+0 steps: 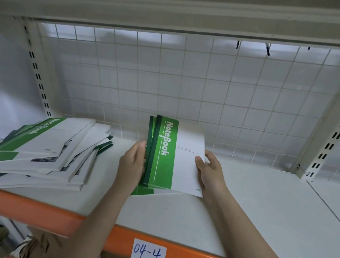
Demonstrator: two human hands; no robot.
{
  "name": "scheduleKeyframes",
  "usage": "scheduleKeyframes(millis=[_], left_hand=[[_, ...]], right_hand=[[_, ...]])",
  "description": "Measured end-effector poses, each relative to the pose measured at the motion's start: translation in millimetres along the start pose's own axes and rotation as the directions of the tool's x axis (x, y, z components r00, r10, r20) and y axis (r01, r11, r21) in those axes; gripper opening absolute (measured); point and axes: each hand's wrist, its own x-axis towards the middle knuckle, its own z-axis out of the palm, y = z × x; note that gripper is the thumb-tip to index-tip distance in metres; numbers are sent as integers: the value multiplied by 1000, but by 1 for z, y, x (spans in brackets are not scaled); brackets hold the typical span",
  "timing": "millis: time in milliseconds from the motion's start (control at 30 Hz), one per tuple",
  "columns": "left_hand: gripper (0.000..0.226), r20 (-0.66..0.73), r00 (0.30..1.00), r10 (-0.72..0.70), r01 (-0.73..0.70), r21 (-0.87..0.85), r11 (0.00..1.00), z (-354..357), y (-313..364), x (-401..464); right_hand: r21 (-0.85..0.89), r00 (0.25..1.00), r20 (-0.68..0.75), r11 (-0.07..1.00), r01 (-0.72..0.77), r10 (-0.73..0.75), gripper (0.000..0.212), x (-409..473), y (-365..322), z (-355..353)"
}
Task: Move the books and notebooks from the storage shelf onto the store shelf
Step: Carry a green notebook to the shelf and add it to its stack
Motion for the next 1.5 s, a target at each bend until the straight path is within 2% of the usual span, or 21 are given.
scheduleKeyframes(millis=[33,67,100,167,233,367,500,633,667,733,800,867,933,1000,1133,1233,1333,1400,1500], left_hand=[[31,-72,995,75,-45,347,937,-1,-7,1],[36,-96,992,77,-6,588,809,-1,-12,1],[43,-94,996,-6,72,713,697,-2,-16,1],[44,-45,984,-171,137,806,576,-1,-16,-1],[39,2,984,-181,99,831,548,3,-15,-1],[40,-17,984,-178,137,709,691,5,-19,6],[38,-35,974,-225,214,481,850,0,-25,14],[4,5,998,-57,54,249,967,1,-16,6],[10,-4,999,-32,32,156,987,1,-13,5],[20,26,999,-29,31,-72,997,1,-10,5],[24,135,989,-54,94,-309,946,1,-6,5],[34,255,966,-37,150,-439,886,1,-5,3],[44,267,962,55,82,-474,876,3,-5,1],[47,215,969,119,1,-489,872,2,-3,1],[46,160,970,182,-75,-516,853,0,-2,2],[49,197,968,154,-33,-510,860,3,0,1],[43,234,968,94,35,-496,868,7,-1,1],[36,240,969,62,67,-495,866,9,-2,2],[39,236,971,40,88,-504,859,11,-5,3]], right_hand=[[-29,1000,-9,999,21,-21,20,0,1,0],[-54,999,-21,998,35,-36,20,0,1,-1],[-67,999,-29,997,43,-45,21,1,2,-1],[-71,998,-34,996,47,-49,22,1,4,-1],[-76,998,-30,996,51,-53,22,1,3,-1],[-55,998,-24,996,64,-65,21,2,4,-1],[-32,997,-24,997,68,-69,20,4,5,-2],[-29,995,-18,995,98,-99,21,4,5,-3],[-26,994,-20,994,109,-110,20,4,5,-2],[-15,989,-24,989,144,-145,18,2,4,-1],[-23,980,-36,980,195,-196,17,-1,2,2],[-63,968,-23,967,247,-249,15,-1,6,4],[-127,948,3,940,316,-318,13,-1,11,4],[-186,927,59,908,374,-370,27,-3,12,4],[-21,885,190,899,437,-426,52,-6,4,3],[2,858,200,875,483,-474,33,-7,2,4],[-11,872,192,888,460,-450,20,-5,5,6],[-26,892,193,907,421,-409,21,-5,9,7],[-32,915,203,931,363,-350,28,-4,13,8]])
